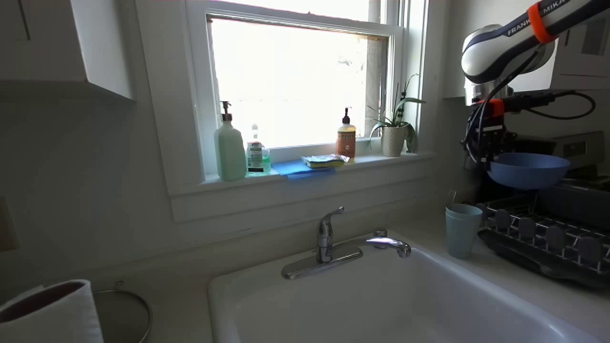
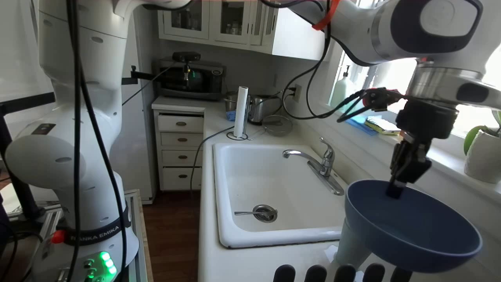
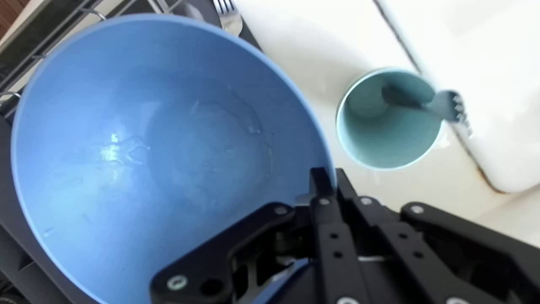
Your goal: Remove the blue bowl from the dish rack, put it on the side, put the cup inside the bowl and remove the folk from the cup and put it on the sink
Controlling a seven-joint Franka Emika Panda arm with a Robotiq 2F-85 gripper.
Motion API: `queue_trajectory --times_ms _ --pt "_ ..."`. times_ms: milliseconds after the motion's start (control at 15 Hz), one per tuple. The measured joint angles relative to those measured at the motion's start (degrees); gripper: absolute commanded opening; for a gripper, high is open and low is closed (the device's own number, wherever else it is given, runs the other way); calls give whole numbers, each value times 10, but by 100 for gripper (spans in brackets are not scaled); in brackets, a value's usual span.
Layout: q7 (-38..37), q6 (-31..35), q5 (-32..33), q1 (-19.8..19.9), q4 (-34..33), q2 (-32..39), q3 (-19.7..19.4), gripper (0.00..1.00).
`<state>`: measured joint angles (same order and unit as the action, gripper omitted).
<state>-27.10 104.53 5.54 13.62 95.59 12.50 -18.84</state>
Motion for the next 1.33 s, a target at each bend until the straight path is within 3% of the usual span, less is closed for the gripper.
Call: queue_trajectory --times_ms 333,667,1333 --pt "-4 -18 -7 -29 99 -68 42 1" --pt "-3 31 -43 -37 194 -84 70 4" --pt "0 48 -51 -40 220 -76 75 1"
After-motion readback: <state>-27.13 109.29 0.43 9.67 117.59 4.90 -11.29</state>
